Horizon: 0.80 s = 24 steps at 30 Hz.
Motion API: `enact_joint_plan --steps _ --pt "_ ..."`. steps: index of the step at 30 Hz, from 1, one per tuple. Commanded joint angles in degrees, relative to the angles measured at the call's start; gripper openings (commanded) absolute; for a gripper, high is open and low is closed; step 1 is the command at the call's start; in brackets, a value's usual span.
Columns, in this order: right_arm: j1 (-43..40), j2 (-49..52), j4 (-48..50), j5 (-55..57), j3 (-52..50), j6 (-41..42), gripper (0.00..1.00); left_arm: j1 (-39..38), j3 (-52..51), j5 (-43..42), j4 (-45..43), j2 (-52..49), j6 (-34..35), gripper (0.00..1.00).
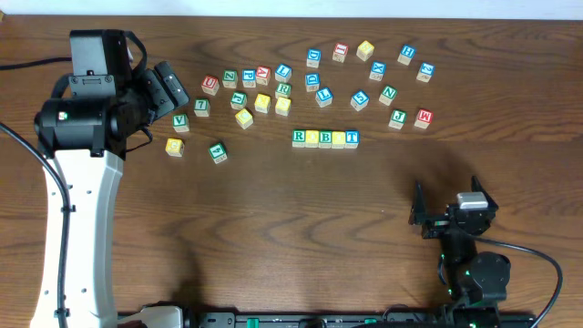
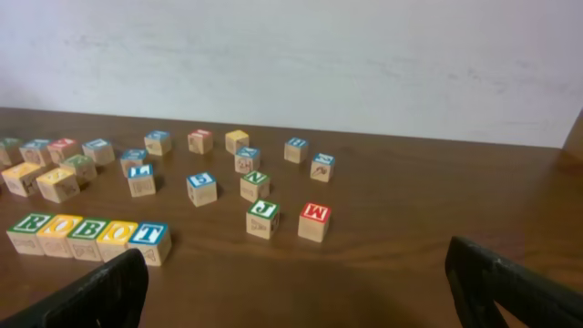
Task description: Spell out ROBOT
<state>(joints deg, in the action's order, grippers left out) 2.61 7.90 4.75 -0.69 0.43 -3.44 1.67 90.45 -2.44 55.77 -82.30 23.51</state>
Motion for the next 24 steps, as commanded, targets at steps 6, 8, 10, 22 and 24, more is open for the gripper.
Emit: enact_joint_plan --steps 6,8,10,22,24 --pt "0.48 -6.67 -5.79 -0.5 -0.11 -0.48 0.99 0.13 0.28 0.55 0.2 -0.04 -0.55 0.96" --pt "0.48 -7.63 -7.98 -0.52 -0.11 -0.48 0.99 0.13 0.28 0.55 0.2 -0.04 -0.57 0.97" --pt "0.48 -7.63 -9.03 -0.79 -0.11 -0.46 0.99 0.13 0.28 0.55 0.2 -0.04 -0.57 0.97" --pt "0.48 -7.63 -9.11 -0.98 -0.11 1.29 0.99 0.13 0.28 0.55 0.2 -0.04 -0.55 0.97" --pt "0.46 -7.63 -9.05 -0.96 -0.11 1.25 0.99 0.13 0.28 0.55 0.2 -0.04 -0.57 0.97"
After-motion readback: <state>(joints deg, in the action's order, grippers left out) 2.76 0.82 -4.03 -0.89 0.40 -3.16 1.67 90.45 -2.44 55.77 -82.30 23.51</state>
